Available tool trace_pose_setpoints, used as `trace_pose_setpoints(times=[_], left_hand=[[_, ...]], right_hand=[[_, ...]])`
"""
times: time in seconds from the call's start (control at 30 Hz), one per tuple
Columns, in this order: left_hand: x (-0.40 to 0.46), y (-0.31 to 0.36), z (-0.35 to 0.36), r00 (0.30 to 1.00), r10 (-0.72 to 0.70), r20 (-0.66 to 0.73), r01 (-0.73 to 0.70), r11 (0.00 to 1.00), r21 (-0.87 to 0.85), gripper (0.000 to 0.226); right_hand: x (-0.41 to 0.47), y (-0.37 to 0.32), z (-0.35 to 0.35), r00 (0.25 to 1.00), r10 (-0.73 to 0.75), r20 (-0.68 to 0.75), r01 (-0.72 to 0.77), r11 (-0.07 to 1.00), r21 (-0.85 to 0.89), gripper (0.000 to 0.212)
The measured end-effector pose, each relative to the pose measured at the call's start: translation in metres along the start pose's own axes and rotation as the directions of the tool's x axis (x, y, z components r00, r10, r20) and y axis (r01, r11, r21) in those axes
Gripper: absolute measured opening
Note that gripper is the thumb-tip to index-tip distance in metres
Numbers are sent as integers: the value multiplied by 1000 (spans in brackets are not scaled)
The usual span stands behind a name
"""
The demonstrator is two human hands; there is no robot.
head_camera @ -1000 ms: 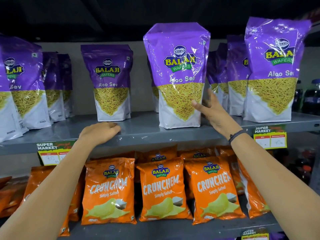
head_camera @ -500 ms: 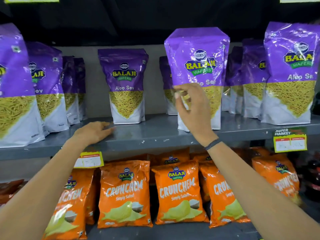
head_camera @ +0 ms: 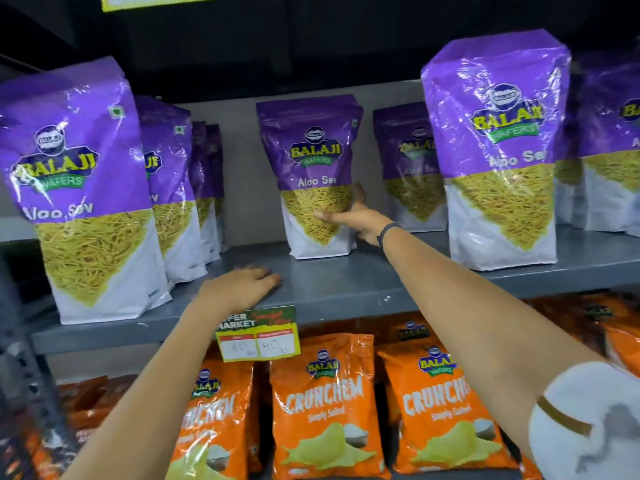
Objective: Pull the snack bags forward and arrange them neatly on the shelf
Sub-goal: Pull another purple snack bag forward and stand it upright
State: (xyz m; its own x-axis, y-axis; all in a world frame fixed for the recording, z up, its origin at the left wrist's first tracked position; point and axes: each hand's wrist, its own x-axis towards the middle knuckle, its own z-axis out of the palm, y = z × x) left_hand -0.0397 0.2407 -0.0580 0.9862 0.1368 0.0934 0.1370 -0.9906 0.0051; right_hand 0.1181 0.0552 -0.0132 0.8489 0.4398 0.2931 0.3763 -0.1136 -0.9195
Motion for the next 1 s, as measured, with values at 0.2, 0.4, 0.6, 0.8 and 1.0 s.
trace_pose_setpoints(times=[0.2, 0.4, 0.6, 0.8, 1.0], left_hand=[[14, -11, 8, 1000, -13, -11, 14, 996, 82, 64], [17, -12, 9, 1000, 1, -21, 1, 995, 99, 72], [18, -12, 8, 998, 8, -55, -5, 998, 55, 68], [21, -14, 9, 997, 21, -70, -18, 999, 42, 81], [16, -12, 8, 996, 14, -83, -16, 1000, -24, 64]], right_hand=[[-3, -1, 0, 999, 19, 29, -19, 1000, 9, 153], [-13, -6, -3, 996, 12, 85, -9, 999, -33, 145], [-39, -14, -2, 994, 25, 104, -19, 998, -54, 83], [-70, -14, -7, 995, -36, 97, 43, 997, -67, 63], [-107, -15, -8, 984, -139, 111, 144, 989, -33, 31]])
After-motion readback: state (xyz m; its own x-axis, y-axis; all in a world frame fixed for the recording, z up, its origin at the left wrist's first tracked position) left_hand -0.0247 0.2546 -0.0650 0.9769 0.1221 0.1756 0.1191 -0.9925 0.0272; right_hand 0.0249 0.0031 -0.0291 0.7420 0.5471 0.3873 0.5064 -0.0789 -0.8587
